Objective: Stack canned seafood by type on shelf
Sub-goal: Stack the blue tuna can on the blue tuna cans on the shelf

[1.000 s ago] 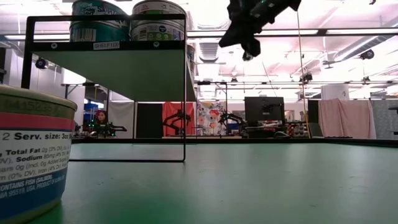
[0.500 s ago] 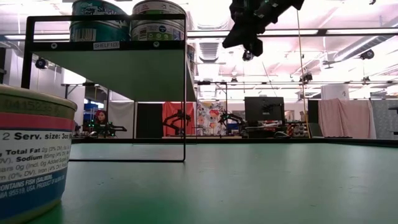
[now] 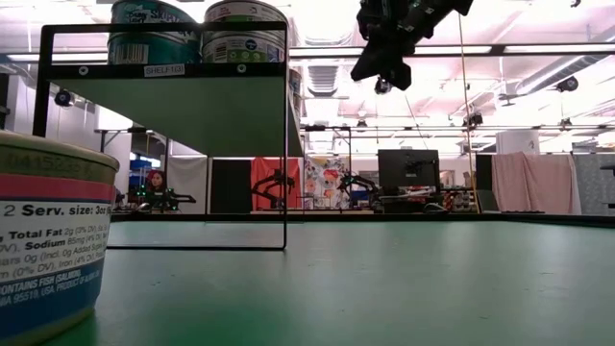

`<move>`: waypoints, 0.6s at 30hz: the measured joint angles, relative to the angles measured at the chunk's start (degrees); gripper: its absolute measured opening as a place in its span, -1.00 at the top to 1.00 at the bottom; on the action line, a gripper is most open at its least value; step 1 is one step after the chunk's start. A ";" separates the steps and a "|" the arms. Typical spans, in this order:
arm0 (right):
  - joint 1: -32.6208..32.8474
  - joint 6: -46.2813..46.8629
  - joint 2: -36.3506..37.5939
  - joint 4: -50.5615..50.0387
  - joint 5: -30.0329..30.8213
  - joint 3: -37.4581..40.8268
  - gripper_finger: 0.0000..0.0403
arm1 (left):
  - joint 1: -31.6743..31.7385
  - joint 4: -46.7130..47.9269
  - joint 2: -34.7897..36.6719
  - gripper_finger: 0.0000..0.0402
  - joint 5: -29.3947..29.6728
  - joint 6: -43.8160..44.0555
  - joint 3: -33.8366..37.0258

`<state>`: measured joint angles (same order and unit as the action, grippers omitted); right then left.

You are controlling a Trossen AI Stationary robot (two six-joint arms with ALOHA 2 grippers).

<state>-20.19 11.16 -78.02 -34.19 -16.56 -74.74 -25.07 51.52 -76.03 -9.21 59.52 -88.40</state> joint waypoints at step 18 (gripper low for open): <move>0.07 0.66 0.00 0.14 -0.15 0.00 0.95 | -12.34 16.37 -10.74 -0.16 -4.57 -31.37 0.00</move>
<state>-20.11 11.83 -78.02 -34.06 -16.70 -74.74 -37.41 67.89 -86.78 -13.78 28.14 -88.40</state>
